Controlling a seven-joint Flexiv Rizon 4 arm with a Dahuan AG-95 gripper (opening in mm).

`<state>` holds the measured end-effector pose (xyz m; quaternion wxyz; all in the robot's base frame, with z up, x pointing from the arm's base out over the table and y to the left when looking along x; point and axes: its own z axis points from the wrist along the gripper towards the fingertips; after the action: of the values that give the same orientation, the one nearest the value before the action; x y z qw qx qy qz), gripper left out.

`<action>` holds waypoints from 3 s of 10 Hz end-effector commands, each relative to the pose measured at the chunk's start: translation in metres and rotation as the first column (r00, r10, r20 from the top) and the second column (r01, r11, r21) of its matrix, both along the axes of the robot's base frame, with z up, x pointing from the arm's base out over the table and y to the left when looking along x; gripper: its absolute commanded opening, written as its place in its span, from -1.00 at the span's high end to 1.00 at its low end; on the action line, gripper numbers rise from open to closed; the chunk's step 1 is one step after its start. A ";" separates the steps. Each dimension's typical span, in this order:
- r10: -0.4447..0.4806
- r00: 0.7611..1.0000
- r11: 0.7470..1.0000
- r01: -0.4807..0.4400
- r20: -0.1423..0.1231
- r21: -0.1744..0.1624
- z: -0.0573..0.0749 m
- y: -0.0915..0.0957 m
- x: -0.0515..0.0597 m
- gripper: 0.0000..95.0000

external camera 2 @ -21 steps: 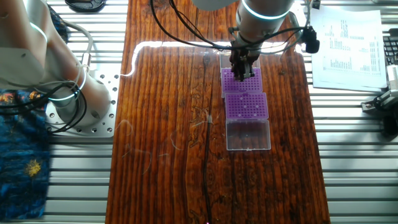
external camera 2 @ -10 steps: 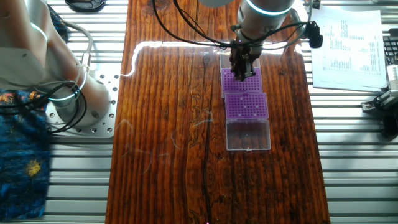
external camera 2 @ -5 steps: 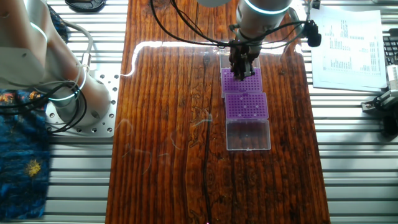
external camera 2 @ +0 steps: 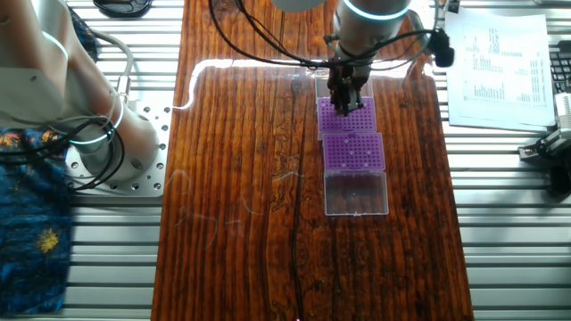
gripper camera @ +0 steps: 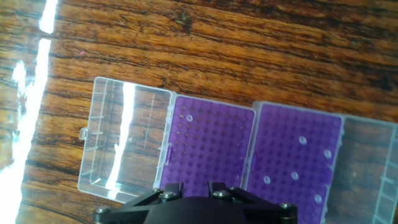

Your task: Transfer all small pipette tips from one holder to another

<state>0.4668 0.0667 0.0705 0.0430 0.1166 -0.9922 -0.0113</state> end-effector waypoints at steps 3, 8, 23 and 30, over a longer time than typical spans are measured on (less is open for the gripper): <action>0.015 1.000 1.000 -0.015 0.002 0.004 0.001 0.001 -0.001 1.00; 0.019 1.000 1.000 -0.019 -0.002 0.001 0.002 0.004 -0.003 1.00; -0.008 1.000 1.000 0.008 0.010 0.009 -0.009 0.020 -0.022 1.00; 0.001 1.000 1.000 -0.001 0.008 0.000 -0.011 0.017 -0.027 0.60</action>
<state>0.4391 0.0839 0.0590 0.0405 0.1167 -0.9923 -0.0105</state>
